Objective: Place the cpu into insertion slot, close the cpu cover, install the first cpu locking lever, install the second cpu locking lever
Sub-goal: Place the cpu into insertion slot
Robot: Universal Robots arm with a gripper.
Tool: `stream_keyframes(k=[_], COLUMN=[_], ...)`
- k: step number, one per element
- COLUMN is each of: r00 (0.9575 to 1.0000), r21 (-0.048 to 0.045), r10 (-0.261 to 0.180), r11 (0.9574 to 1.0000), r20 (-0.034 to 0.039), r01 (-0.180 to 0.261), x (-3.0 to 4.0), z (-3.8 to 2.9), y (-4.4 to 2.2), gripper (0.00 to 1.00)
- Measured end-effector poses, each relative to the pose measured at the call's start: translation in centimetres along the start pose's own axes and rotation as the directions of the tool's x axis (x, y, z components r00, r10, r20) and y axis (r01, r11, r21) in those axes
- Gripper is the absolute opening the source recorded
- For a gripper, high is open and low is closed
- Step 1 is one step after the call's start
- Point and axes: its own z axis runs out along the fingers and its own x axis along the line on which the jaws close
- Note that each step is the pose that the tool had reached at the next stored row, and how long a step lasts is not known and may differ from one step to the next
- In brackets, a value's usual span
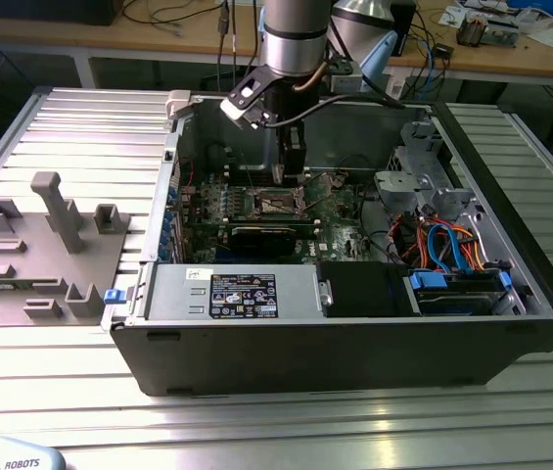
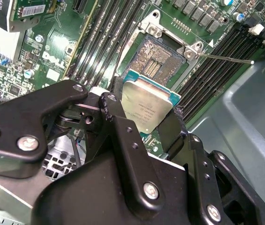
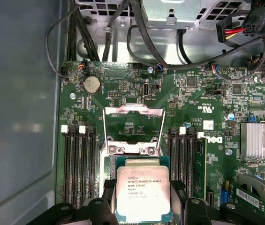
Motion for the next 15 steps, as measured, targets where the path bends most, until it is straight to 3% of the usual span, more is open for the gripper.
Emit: stream_keyframes(k=[15], r00=[1.0], r21=[0.0001], r10=[0.0], r11=[1.0], r20=[0.0001], r01=[0.0], x=[0.03], z=[0.8], y=[-0.48], gripper=[0.54])
